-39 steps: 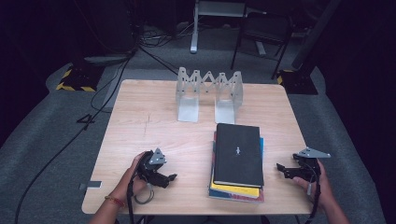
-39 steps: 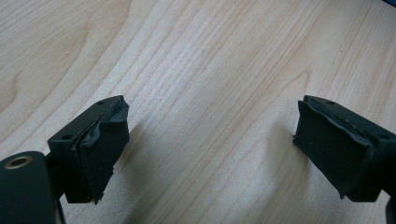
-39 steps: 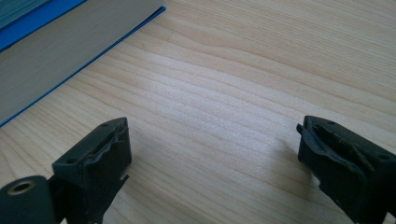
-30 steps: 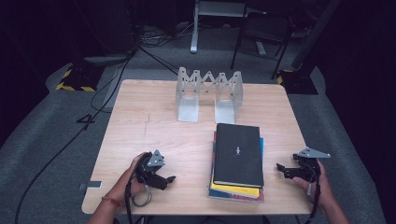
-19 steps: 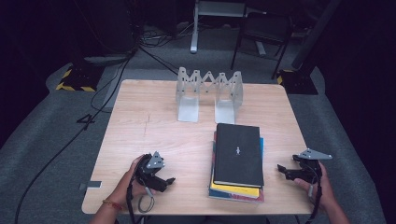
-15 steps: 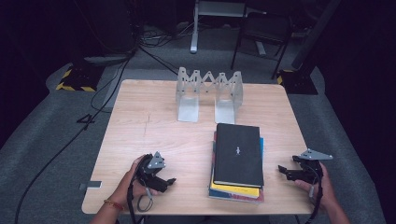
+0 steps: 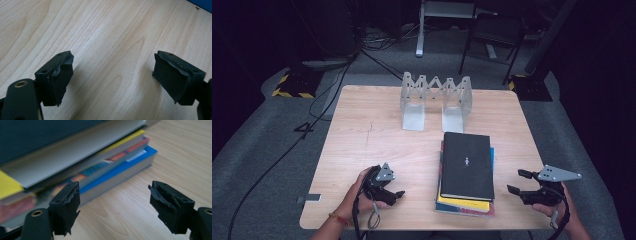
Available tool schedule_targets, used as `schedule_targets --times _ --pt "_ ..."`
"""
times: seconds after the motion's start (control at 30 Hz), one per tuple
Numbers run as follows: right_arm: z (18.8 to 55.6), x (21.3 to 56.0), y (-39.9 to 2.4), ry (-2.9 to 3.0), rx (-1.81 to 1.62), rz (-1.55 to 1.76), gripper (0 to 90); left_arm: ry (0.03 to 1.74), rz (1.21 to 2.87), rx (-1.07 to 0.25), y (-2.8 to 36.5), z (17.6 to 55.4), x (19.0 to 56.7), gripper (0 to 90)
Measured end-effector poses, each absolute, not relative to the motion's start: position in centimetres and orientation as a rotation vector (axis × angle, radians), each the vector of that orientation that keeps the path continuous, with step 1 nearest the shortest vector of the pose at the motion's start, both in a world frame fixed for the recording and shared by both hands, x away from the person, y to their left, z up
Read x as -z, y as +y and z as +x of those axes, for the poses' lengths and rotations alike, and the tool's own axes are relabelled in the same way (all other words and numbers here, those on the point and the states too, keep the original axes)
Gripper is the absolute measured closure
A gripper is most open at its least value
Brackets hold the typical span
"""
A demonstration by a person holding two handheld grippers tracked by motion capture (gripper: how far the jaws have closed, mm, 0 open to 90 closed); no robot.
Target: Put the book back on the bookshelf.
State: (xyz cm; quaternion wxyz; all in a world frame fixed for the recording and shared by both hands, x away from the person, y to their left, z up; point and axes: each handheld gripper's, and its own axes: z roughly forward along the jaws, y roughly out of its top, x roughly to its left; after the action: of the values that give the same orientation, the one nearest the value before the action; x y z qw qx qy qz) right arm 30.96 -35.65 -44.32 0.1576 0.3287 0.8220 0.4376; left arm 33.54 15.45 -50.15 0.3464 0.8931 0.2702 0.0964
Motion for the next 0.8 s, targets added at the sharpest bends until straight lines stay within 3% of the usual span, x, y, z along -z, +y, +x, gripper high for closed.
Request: schedule_targets --times 0.5,0.8 --pt "31.2 41.5 -31.2 2.367 -1.379 0.848 23.0 0.707 2.283 -0.244 14.1 34.0 50.2 21.3" --pt "32.9 42.0 -29.4 2.444 -1.373 0.875 21.5 0.683 2.239 -0.249 12.3 35.6 50.0 19.9"
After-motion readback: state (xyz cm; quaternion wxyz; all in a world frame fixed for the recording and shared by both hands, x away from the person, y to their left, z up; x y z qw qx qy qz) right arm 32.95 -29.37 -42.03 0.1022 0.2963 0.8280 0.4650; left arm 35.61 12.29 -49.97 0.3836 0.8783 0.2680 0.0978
